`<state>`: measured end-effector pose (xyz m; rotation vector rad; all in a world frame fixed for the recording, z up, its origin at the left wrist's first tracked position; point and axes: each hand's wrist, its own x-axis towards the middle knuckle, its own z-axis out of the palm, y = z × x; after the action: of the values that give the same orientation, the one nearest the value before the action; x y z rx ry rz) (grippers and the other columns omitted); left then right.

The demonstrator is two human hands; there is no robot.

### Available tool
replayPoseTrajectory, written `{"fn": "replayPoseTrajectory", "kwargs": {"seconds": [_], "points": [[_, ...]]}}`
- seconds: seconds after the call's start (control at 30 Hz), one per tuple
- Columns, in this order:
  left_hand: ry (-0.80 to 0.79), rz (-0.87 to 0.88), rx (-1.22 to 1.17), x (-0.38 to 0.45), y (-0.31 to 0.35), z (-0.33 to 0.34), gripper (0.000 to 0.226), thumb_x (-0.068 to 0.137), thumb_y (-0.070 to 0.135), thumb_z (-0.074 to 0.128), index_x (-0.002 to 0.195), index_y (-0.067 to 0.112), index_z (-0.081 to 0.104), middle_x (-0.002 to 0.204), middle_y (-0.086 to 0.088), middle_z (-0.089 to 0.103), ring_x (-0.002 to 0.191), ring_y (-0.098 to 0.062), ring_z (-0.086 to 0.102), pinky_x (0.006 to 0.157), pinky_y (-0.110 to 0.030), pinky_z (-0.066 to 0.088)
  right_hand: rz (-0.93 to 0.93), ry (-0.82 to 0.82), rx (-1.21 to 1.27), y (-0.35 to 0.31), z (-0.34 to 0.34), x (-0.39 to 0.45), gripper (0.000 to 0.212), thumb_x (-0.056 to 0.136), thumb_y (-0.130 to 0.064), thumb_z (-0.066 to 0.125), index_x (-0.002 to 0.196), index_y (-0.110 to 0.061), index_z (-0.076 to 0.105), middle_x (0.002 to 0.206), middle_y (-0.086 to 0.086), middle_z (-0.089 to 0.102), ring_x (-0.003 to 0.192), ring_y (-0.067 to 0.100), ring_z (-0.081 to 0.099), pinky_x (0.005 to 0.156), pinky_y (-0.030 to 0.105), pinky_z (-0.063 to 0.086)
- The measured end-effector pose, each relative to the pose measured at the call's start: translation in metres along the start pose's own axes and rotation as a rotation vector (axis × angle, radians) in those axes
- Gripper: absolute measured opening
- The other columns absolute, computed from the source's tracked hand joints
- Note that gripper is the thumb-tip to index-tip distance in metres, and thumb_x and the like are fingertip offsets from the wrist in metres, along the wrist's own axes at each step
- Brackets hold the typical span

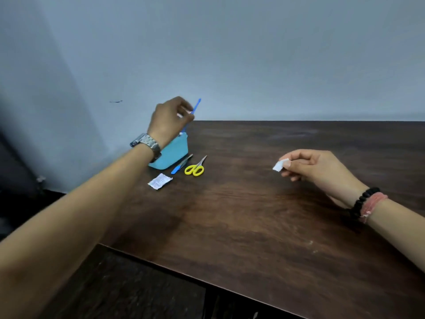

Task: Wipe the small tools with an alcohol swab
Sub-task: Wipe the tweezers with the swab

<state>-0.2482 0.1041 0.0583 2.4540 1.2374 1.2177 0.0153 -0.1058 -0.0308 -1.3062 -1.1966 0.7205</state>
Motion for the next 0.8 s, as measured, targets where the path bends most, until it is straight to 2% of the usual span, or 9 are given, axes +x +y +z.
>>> {"fn": "replayPoseTrajectory", "kwargs": {"seconds": [0.1,0.17,0.27,0.4,0.57,0.7,0.8], "points": [[-0.119,-0.151,0.311,0.01,-0.039,-0.024,0.009,0.082,0.02,0.07,0.092,0.02,0.071,0.095,-0.004,0.073,0.094,-0.024,0.065,0.077,-0.03,0.048,0.006,-0.007,-0.026,0.001,0.001,0.0,0.01,0.089,-0.003,0.066,0.096,-0.006,0.072,0.085,0.007,0.076,0.073,0.007,0.069,0.061,0.014,0.052],[-0.205,-0.232,0.429,0.011,-0.054,-0.028,0.008,0.081,0.023,0.072,0.089,0.021,0.072,0.1,-0.007,0.072,0.095,-0.028,0.065,0.076,-0.032,0.051,0.004,-0.01,-0.038,0.001,0.002,0.0,0.01,0.089,-0.004,0.066,0.096,-0.006,0.073,0.085,0.006,0.076,0.073,0.007,0.069,0.061,0.013,0.052],[-0.308,-0.232,0.518,0.007,-0.06,-0.025,0.011,0.081,0.026,0.075,0.09,0.019,0.074,0.101,-0.009,0.07,0.092,-0.028,0.064,0.072,-0.032,0.051,0.01,0.004,-0.052,0.003,0.002,-0.001,0.008,0.089,-0.005,0.067,0.094,-0.006,0.073,0.084,0.006,0.076,0.071,0.006,0.067,0.059,0.013,0.052],[-0.367,-0.192,0.558,0.004,-0.052,-0.019,0.013,0.083,0.023,0.072,0.094,0.016,0.074,0.101,-0.01,0.067,0.092,-0.029,0.063,0.068,-0.031,0.046,0.016,0.008,-0.074,0.005,0.001,-0.001,0.007,0.088,-0.009,0.068,0.093,-0.008,0.073,0.086,0.005,0.076,0.072,0.005,0.065,0.058,0.014,0.052],[-0.386,-0.165,0.575,0.002,-0.048,-0.011,0.014,0.087,0.018,0.066,0.099,0.014,0.073,0.105,-0.011,0.067,0.092,-0.031,0.064,0.067,-0.03,0.046,-0.003,0.018,-0.111,0.006,0.0,-0.002,0.007,0.087,-0.01,0.069,0.091,-0.011,0.074,0.088,0.005,0.075,0.072,0.003,0.065,0.058,0.014,0.052],[-0.274,-0.09,0.534,0.002,-0.042,-0.009,0.011,0.088,0.022,0.067,0.095,0.014,0.071,0.104,-0.012,0.067,0.094,-0.033,0.063,0.072,-0.034,0.049,-0.011,0.043,-0.143,0.01,-0.001,0.0,0.007,0.085,-0.015,0.072,0.091,-0.015,0.076,0.096,-0.003,0.076,0.077,0.004,0.063,0.06,0.013,0.053],[-0.236,0.01,0.561,-0.008,-0.025,-0.002,0.015,0.092,0.021,0.061,0.1,0.012,0.069,0.104,-0.013,0.066,0.095,-0.036,0.063,0.071,-0.035,0.046,-0.029,0.073,-0.143,0.01,-0.001,0.002,0.01,0.084,-0.015,0.073,0.094,-0.013,0.076,0.103,-0.005,0.075,0.087,0.009,0.064,0.061,0.012,0.052]]}}
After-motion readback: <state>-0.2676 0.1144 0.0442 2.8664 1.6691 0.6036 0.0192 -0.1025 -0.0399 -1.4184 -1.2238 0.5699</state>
